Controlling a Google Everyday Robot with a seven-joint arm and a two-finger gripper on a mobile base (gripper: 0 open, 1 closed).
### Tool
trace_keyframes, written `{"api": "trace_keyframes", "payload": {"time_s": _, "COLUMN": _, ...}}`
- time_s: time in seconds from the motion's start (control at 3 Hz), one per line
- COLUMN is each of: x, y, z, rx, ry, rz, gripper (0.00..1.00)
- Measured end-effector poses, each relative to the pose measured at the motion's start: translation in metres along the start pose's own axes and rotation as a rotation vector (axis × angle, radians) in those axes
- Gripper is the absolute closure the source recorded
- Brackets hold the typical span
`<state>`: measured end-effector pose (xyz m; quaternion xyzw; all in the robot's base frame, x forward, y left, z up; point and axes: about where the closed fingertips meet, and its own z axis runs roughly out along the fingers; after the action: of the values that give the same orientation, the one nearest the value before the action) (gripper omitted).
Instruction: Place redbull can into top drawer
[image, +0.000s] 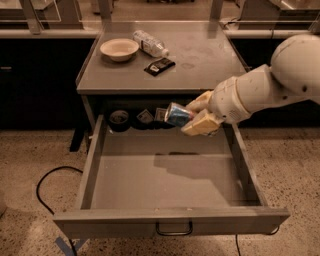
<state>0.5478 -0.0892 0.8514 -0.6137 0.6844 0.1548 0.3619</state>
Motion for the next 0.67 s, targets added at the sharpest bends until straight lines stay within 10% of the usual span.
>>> {"api": "trace_keyframes", "payload": {"time_s": 0.67, "x": 0.0070, "y": 0.0389, "z": 0.0303, "rx": -0.118, "ry": 0.034, "rz": -0.051, "gripper": 1.00}}
